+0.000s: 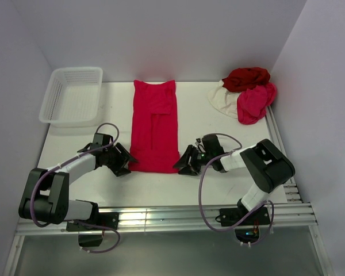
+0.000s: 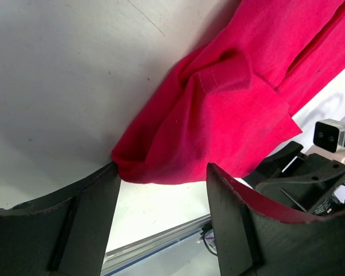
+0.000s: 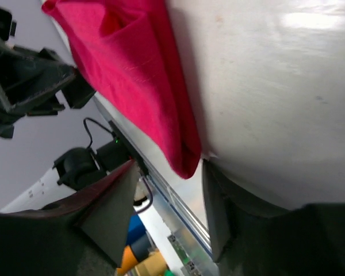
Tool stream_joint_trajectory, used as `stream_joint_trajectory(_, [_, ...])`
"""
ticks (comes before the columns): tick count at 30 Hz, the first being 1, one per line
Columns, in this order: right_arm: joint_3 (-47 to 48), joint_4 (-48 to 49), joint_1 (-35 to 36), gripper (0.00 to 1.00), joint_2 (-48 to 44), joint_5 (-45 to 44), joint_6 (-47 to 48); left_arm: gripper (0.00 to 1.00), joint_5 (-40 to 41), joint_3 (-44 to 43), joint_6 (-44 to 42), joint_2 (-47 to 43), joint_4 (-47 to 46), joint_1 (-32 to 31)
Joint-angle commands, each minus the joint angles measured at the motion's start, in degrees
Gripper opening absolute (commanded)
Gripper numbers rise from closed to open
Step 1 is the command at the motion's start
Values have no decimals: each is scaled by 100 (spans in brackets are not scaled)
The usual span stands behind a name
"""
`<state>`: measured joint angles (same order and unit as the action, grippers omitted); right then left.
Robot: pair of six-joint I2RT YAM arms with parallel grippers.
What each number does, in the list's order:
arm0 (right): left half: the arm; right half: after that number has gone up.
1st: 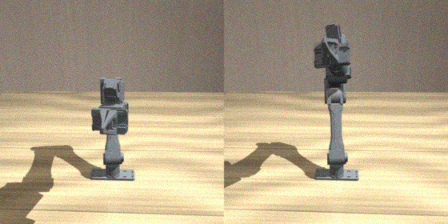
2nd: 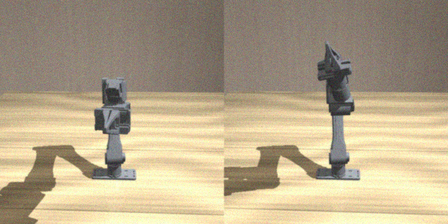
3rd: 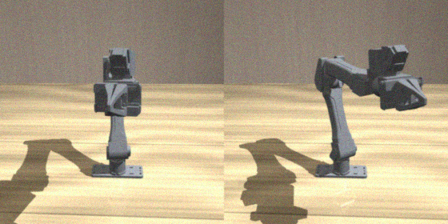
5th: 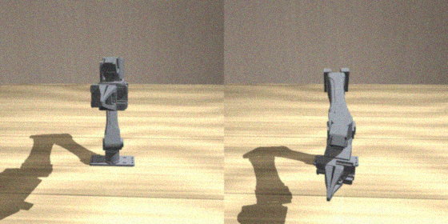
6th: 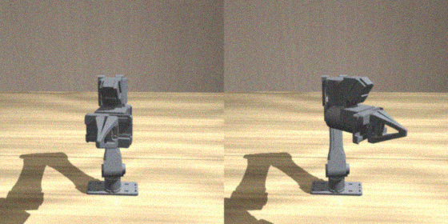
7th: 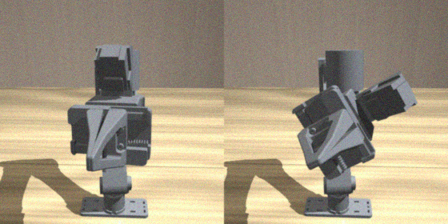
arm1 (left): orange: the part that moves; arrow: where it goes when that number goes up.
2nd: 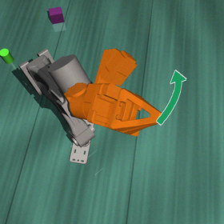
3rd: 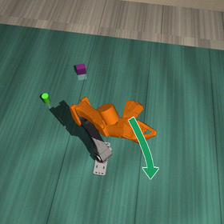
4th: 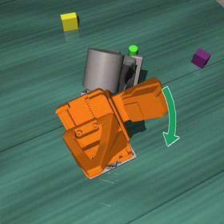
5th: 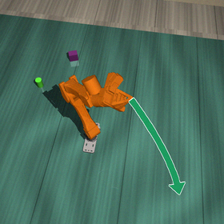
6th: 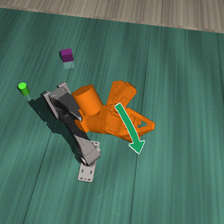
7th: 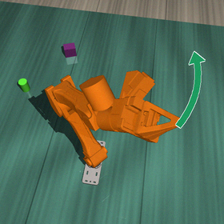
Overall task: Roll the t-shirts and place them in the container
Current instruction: Roll the tshirt
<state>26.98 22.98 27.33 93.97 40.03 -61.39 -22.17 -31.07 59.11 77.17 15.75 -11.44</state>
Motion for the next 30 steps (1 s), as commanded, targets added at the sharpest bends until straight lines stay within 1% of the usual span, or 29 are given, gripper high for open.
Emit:
stream_joint_trajectory(1, [-158,-232,-17,55,68,-839,-198,67,363,57,-40,35,33,-16])
stream_joint_trajectory(3, [-149,-198,-17,49,86,-892,-295,67,416,-13,-66,44,130,-16])
stream_joint_trajectory(4, [-132,-154,-17,41,147,-874,-321,66,407,-31,-75,62,139,-16])
stream_joint_trajectory(6, [17,-145,-17,34,261,-787,-313,66,398,-57,-93,70,174,-16])
stream_joint_trajectory(7, [78,-206,-17,26,366,-725,-287,66,398,-57,-84,62,166,-16])
stream_joint_trajectory(10, [167,-268,-17,13,350,-646,-251,65,354,4,-75,-43,209,-16])
stream_joint_trajectory(12, [193,-417,-35,8,254,-663,-111,66,363,48,-93,-183,297,-16])
stream_joint_trajectory(13, [193,-626,-35,0,122,-681,-32,66,363,74,-93,-228,306,-25])
stream_joint_trajectory(17, [80,-1181,-149,0,-282,-795,390,67,398,154,12,-308,341,-296])
stream_joint_trajectory(21, [-8,-2023,-395,0,-791,-856,864,68,460,276,302,-395,175,-903])
stream_joint_trajectory(24, [-158,-2254,-597,0,-1100,-883,1155,68,442,435,662,-457,-194,-1359])
stream_joint_trajectory(25, [-193,-2367,-624,0,-1144,-866,1260,68,564,444,837,-466,-273,-1509])
stream_joint_trajectory(26, [-202,-2421,-641,2,-1171,-857,1295,68,652,426,917,-474,-274,-1815])
stream_joint_trajectory(27, [-228,-2447,-659,11,-1223,-813,1322,68,731,418,996,-483,-283,-1983])
stream_joint_trajectory(29, [-316,-2404,-659,17,-1293,-760,1313,68,924,444,1233,-544,-379,-2369])
stream_joint_trajectory(30, [-351,-2369,-668,25,-1398,-760,1296,68,978,479,1313,-588,-432,-2476])
